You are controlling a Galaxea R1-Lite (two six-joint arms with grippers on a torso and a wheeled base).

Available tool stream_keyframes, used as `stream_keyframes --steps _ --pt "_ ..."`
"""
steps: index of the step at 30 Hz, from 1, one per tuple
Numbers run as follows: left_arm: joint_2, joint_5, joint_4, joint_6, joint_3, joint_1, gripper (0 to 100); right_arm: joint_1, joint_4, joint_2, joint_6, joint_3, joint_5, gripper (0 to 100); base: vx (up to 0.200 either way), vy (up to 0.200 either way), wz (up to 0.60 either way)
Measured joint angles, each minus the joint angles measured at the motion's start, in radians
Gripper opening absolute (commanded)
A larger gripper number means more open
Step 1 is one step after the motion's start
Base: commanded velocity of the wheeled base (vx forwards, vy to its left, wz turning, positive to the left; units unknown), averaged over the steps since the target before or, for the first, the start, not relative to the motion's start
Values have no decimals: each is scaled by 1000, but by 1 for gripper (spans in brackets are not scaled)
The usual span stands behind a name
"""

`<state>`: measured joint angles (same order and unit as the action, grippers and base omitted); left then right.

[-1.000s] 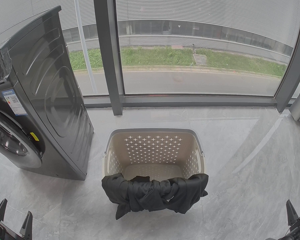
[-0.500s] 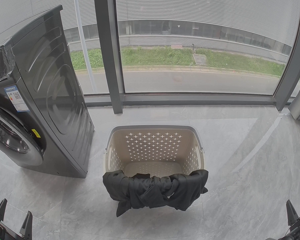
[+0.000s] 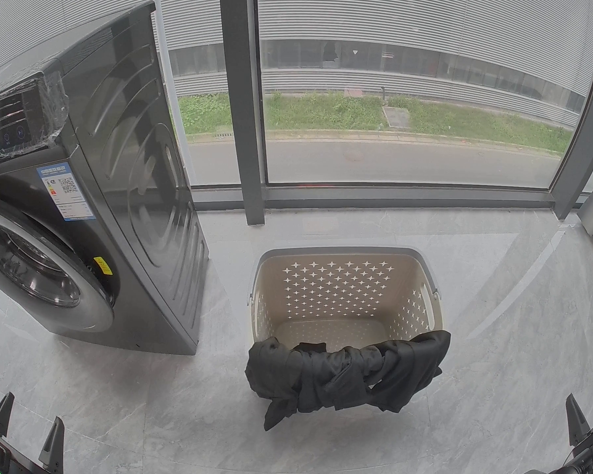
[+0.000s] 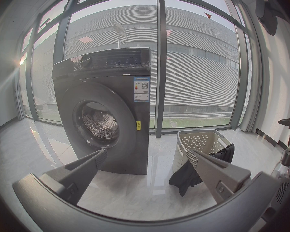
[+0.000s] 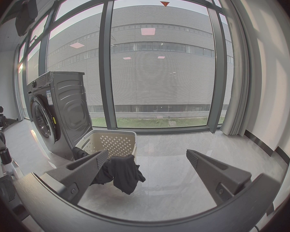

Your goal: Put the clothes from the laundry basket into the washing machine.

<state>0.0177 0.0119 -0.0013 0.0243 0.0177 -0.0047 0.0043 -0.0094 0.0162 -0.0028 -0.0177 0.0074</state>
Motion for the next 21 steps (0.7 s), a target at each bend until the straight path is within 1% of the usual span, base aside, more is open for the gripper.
stream_keyframes --steps 21 --pt "0 0 0 -1 0 0 100 0 0 0 0 0 0 100 0 200 0"
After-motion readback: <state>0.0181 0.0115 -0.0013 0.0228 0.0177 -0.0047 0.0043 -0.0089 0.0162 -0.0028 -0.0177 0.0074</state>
